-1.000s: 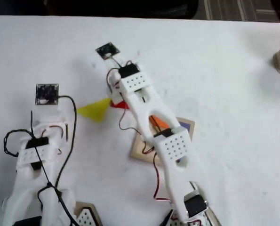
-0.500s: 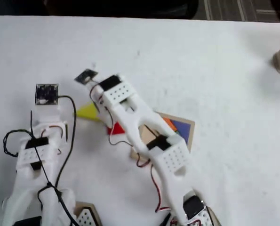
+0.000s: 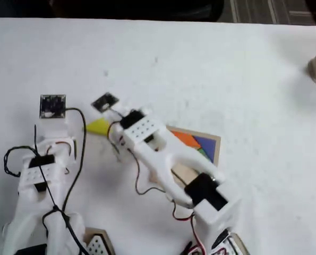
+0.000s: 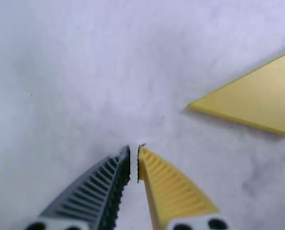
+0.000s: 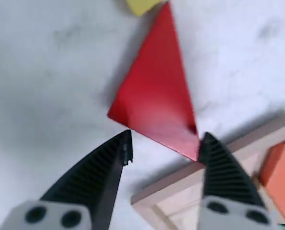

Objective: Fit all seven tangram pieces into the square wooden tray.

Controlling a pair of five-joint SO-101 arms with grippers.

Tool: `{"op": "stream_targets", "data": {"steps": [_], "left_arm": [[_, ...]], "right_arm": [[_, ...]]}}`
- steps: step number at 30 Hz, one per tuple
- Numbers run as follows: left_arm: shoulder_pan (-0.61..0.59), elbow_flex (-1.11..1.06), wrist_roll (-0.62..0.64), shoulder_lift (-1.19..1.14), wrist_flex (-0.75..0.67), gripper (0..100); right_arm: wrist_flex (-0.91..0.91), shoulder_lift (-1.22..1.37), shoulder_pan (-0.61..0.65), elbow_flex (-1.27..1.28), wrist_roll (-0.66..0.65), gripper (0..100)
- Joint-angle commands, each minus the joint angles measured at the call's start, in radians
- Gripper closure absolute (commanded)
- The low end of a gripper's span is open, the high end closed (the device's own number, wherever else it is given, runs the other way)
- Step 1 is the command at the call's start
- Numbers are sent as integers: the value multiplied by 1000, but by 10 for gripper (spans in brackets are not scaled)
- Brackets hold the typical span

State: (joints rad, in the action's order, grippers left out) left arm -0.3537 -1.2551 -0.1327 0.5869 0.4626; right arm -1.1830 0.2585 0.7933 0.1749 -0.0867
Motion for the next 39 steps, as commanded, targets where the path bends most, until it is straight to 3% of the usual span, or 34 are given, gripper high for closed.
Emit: {"op": "stream_targets", "data": {"steps": [1, 8, 12, 28, 39], "left_arm": [[-10, 5, 9, 31, -26, 936], [-10, 5, 9, 31, -26, 936], [-10, 5, 8, 31, -26, 936], [-10, 5, 6, 31, -26, 936], [-12, 5, 6, 31, -26, 936]], "right_arm": [[16, -67, 38, -6, 9, 669], [130, 7, 36, -6, -5, 638], [171, 102, 25, -11, -86, 638], [90, 119, 24, -2, -97, 642], [93, 120, 25, 12, -97, 700]]}}
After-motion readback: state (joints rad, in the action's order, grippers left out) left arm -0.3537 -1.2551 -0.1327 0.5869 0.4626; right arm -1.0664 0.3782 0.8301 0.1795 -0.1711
